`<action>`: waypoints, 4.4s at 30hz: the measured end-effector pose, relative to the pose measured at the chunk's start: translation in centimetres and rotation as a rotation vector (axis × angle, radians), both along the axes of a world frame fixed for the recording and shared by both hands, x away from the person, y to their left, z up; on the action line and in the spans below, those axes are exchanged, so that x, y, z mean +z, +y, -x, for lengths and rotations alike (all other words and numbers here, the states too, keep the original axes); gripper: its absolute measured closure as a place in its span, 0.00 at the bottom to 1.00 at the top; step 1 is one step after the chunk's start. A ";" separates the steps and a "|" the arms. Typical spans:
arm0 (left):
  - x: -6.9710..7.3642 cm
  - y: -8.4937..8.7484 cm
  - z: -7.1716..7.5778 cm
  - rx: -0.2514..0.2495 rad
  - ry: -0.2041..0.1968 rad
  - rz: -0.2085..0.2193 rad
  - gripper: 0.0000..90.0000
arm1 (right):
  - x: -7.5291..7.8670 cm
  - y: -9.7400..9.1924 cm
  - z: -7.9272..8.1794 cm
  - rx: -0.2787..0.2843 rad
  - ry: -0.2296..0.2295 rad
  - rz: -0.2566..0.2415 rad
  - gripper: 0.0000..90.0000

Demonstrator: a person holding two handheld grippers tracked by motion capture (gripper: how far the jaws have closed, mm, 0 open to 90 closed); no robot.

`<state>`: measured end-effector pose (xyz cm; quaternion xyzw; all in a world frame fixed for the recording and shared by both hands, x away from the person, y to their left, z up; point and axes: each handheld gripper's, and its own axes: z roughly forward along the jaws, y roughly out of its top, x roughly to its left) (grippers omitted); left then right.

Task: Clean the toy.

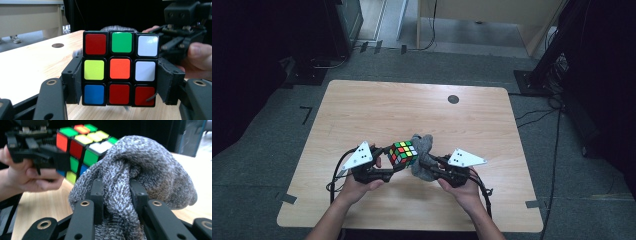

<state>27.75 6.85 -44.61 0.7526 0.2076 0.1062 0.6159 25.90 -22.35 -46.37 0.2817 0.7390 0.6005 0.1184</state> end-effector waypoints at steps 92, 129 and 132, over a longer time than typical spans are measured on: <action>-0.6 -2.4 1.1 -0.014 -0.082 -0.189 0.38 | 1.4 -0.7 0.1 -0.205 0.113 -0.094 0.77; -0.4 0.6 -1.5 0.102 0.124 0.110 0.38 | -1.6 -1.9 -1.6 -0.289 0.124 0.023 0.56; -0.3 0.6 -1.5 0.124 0.131 0.119 0.38 | -0.7 -2.1 -1.3 -0.318 0.085 -0.009 0.49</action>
